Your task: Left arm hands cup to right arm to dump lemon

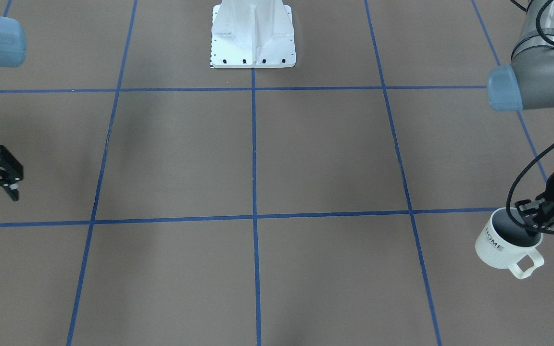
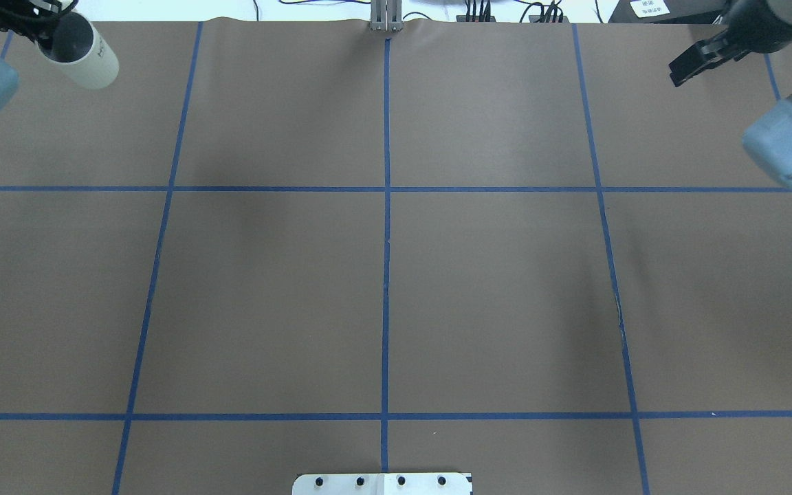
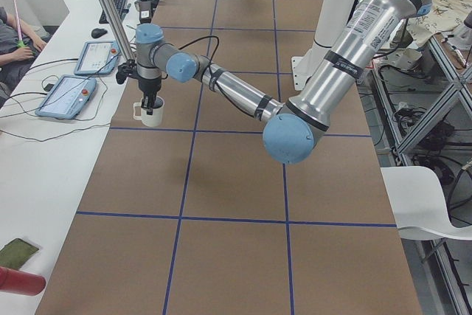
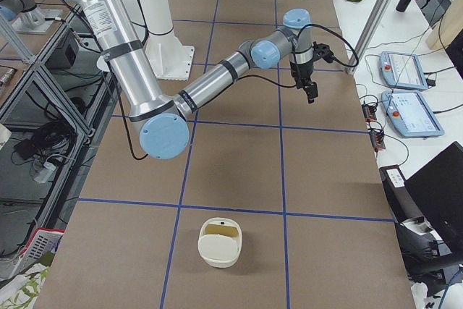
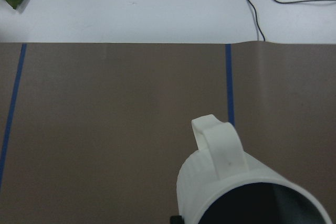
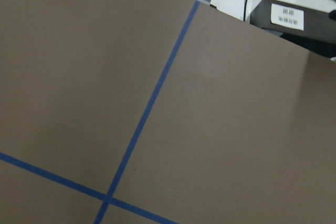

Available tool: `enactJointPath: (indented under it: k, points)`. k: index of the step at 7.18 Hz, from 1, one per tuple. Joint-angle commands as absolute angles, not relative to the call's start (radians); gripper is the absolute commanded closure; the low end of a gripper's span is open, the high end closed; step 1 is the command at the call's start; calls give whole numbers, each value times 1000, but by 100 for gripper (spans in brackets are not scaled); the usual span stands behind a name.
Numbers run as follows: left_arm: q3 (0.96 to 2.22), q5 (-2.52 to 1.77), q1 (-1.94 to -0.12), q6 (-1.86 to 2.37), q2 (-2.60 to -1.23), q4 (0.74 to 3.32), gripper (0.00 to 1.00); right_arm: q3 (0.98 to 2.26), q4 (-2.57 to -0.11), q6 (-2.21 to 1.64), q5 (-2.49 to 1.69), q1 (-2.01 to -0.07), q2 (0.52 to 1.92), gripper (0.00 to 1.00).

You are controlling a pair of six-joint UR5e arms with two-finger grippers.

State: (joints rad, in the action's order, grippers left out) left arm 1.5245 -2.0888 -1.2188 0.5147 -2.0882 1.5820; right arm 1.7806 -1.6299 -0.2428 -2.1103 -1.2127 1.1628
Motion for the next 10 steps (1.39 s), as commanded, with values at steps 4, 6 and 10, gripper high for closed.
enactJointPath:
  k: [4,6,10]
  points:
    - [1618,-2270,-1233,311,-1780,1549,100,1856,-1856,-68,-2284,-1374,1313,0]
    - [1637,-2337,-1232,321,-1729,1549,100,1865,-1826,-63,-2278,-1373,1387,0]
    - [1640,-2345,-1177,422,-1710,1551,100,1873,-1822,-80,-2281,-1373,1448,0]
